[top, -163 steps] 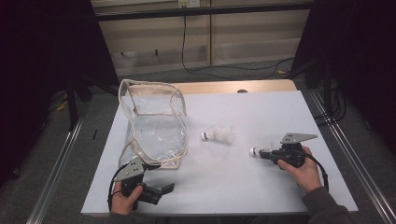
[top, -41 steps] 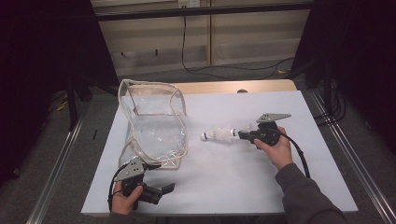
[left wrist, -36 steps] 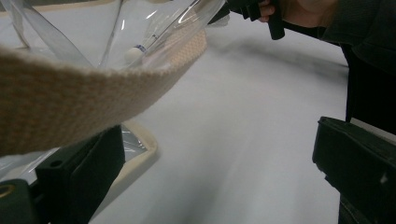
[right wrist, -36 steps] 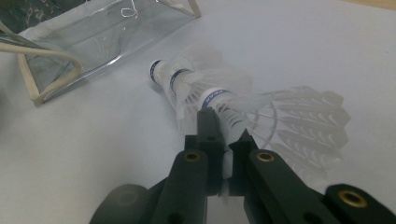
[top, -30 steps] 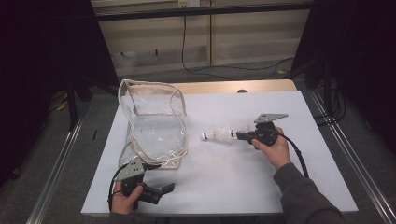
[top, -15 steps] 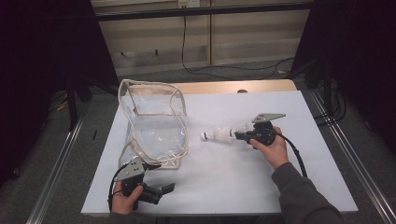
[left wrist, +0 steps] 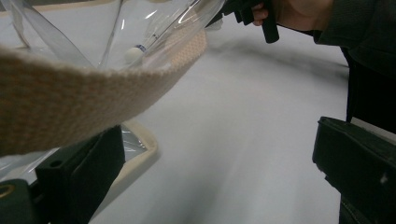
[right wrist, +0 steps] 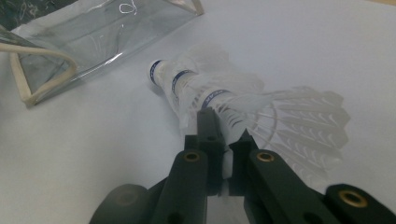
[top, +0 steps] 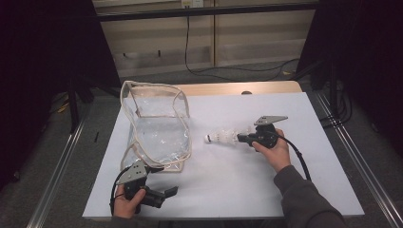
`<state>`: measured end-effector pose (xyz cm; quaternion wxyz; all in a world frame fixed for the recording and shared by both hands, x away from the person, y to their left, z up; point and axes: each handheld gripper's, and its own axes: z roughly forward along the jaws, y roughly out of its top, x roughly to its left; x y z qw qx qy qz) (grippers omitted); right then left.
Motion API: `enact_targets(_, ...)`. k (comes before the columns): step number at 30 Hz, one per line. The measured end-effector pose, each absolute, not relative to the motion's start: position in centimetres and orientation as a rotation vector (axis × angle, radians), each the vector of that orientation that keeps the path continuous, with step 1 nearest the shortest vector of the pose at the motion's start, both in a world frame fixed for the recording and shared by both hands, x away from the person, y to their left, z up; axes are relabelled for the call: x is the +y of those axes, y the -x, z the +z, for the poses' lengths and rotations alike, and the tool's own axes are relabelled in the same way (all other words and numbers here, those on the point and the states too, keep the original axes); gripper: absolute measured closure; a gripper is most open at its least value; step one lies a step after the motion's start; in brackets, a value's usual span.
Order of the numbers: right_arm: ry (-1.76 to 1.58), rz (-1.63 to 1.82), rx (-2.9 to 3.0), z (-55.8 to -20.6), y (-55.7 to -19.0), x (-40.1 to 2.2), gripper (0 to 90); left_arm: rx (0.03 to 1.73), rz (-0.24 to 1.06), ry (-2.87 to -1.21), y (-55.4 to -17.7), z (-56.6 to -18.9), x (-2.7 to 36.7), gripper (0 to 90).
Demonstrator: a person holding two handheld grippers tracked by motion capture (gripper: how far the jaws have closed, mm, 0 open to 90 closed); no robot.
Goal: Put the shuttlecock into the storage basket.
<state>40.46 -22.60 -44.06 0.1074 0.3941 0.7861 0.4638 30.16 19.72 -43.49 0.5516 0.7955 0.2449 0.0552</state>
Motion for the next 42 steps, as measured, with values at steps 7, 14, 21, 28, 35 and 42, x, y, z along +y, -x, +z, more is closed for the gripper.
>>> enact_targets(7, -1.165, 1.36, 2.311, -44.2, -40.5, -22.5, 88.1, 0.579, 0.13, -1.882, -30.2, -43.5, 19.7, 2.3)
enact_targets(14, -1.152, 1.351, 2.323, -44.2, -40.8, -22.3, 88.1, 0.579, 0.129, -1.882, -30.2, -43.5, 19.7, 2.3)
enact_targets(21, -1.143, 1.361, 2.324, -43.9, -41.1, -22.0, 88.2, 0.579, 0.13, -1.879, -30.2, -43.5, 19.7, 2.4)
enact_targets(28, -1.136, 1.343, 2.33, -43.8, -41.6, -21.7, 88.2, 0.58, 0.127, -1.88, -30.1, -43.5, 19.8, 2.4)
enact_targets(35, -1.133, 1.34, 2.345, -44.1, -41.6, -21.3, 88.1, 0.58, 0.128, -1.88, -30.1, -43.5, 19.8, 2.4)
enact_targets(42, -1.104, 1.336, 2.378, -44.1, -41.3, -21.1, 88.2, 0.579, 0.129, -1.882, -30.1, -43.5, 19.8, 2.6)
